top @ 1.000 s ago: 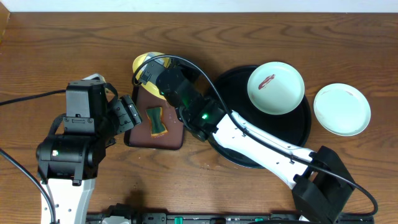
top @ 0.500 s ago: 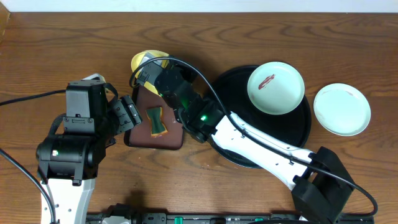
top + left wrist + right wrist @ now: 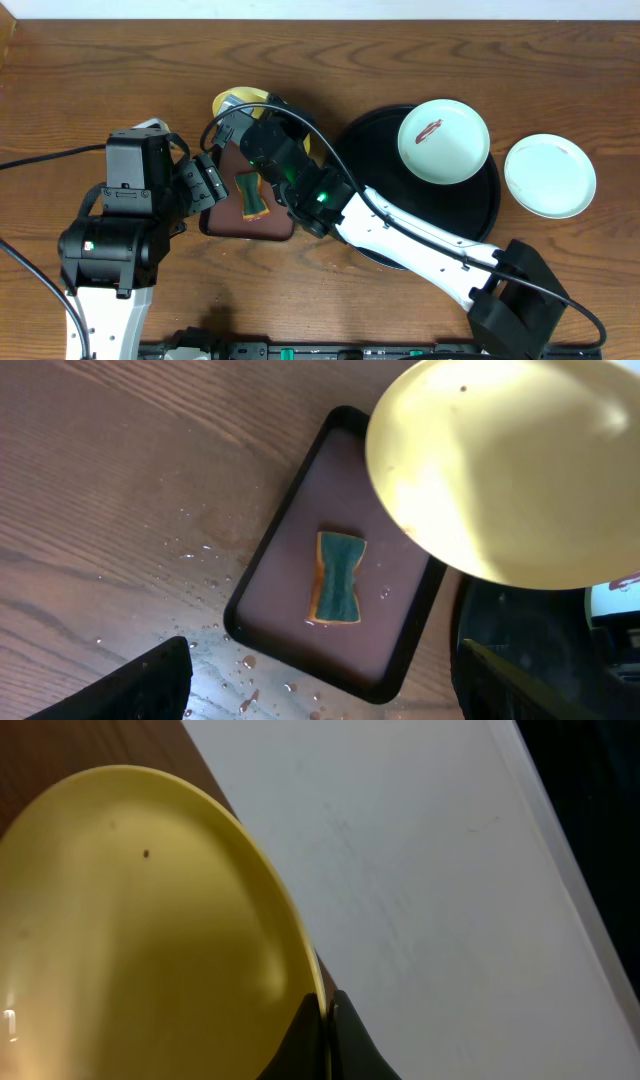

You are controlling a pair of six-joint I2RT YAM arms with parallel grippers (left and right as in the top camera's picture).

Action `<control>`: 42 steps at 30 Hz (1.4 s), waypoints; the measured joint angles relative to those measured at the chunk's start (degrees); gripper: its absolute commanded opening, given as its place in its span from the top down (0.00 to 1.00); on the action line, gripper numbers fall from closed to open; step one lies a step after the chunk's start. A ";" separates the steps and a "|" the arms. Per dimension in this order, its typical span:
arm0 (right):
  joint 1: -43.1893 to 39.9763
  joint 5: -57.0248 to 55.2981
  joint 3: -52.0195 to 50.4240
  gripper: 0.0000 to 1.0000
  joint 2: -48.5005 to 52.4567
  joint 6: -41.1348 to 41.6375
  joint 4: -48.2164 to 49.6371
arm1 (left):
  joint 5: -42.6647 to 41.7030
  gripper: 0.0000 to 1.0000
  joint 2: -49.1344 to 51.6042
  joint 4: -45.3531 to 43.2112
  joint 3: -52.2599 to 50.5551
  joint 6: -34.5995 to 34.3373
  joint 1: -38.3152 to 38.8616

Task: Clean dirty plates on tray and stack at the side
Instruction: 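Tilt the yellow plate over the brown tray, then carry it right, then lower the yellow plate onto the pale green plate at right and release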

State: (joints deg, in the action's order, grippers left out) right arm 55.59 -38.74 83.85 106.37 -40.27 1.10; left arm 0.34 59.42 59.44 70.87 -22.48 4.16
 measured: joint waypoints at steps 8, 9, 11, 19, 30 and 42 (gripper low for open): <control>-0.02 -1.11 0.33 0.99 -0.59 2.05 -5.35 | 0.00 0.16 0.00 0.04 0.00 0.00 0.00; -0.02 -1.46 0.33 0.99 -0.59 3.32 -6.47 | 0.00 0.16 0.00 0.02 0.00 0.00 0.00; -0.11 -1.31 0.35 0.99 -0.59 7.37 -9.05 | 0.00 0.16 0.00 0.04 0.00 0.00 0.00; -7.80 15.08 0.35 0.99 -2.36 35.15 -25.42 | 0.00 0.16 0.00 0.04 0.00 0.00 0.00; -45.92 62.55 0.42 0.99 -5.92 57.94 -37.70 | 0.00 0.16 0.04 0.02 0.00 0.00 0.00; -84.96 59.89 0.42 0.99 -5.90 60.57 -55.65 | 0.00 0.16 0.04 0.00 0.00 0.00 0.00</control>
State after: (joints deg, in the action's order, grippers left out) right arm -29.36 21.15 84.27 100.47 20.29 -54.54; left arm 0.34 59.46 59.44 70.87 -22.48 4.16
